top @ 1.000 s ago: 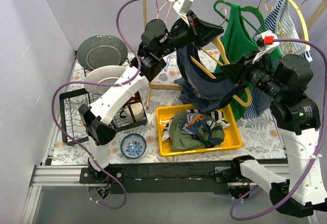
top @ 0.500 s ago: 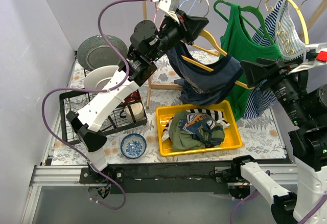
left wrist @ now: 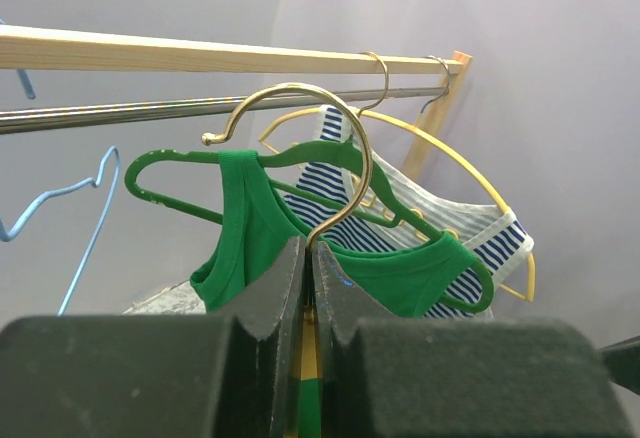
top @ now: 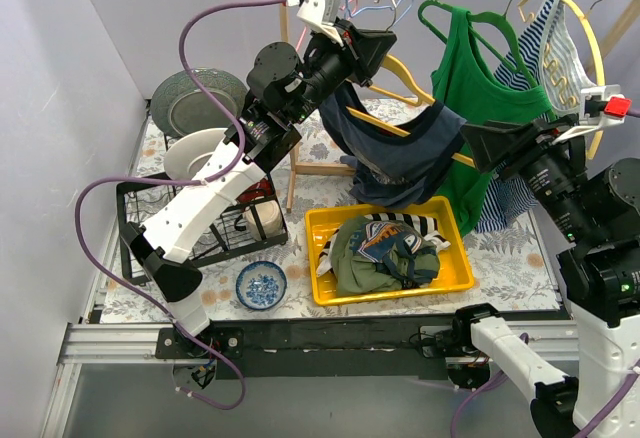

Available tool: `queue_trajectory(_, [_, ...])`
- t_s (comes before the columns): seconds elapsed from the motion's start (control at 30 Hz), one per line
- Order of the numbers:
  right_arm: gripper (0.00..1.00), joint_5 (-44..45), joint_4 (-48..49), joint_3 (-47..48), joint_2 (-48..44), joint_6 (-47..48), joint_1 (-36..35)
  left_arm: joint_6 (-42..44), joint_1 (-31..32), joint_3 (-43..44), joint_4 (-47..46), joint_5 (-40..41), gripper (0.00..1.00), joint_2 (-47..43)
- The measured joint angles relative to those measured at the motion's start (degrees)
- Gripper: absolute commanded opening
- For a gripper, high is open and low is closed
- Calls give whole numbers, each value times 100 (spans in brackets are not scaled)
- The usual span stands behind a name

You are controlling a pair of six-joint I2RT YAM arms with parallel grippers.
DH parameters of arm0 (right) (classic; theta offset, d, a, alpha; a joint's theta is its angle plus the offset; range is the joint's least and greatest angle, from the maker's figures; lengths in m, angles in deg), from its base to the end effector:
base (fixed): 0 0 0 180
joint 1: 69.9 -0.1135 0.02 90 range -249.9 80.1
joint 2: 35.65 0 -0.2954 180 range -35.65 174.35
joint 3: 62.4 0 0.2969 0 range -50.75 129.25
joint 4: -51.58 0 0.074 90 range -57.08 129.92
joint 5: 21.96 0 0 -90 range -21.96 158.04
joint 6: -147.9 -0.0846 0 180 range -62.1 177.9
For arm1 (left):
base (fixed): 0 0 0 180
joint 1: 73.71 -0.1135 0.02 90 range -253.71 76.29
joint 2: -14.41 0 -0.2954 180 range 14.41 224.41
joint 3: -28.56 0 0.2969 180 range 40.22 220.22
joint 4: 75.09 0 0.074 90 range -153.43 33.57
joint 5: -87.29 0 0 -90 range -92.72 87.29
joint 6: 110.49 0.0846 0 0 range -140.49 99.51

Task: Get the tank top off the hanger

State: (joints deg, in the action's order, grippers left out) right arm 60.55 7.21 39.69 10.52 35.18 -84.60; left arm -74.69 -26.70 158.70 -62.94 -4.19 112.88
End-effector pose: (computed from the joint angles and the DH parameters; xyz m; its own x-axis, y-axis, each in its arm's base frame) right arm 0.1292 0.0453 0.6041 0.0338 0.4047 -0.9138 -0.4208 0.8351 0.3543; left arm 0.3159 -0.3421 0.6145 -0.4733 -0.6814 -0.5583 0.6222 0.1901 -0.7594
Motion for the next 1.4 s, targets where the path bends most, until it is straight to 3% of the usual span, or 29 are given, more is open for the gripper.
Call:
queue_trajectory(0.8, [54,-496,131,-442,85,-389,0,140,0,50,59,560,0,81])
queue_trajectory(1.4, [59,243,225,-761,205,136,0,-186,0,7,-13,514,0,122])
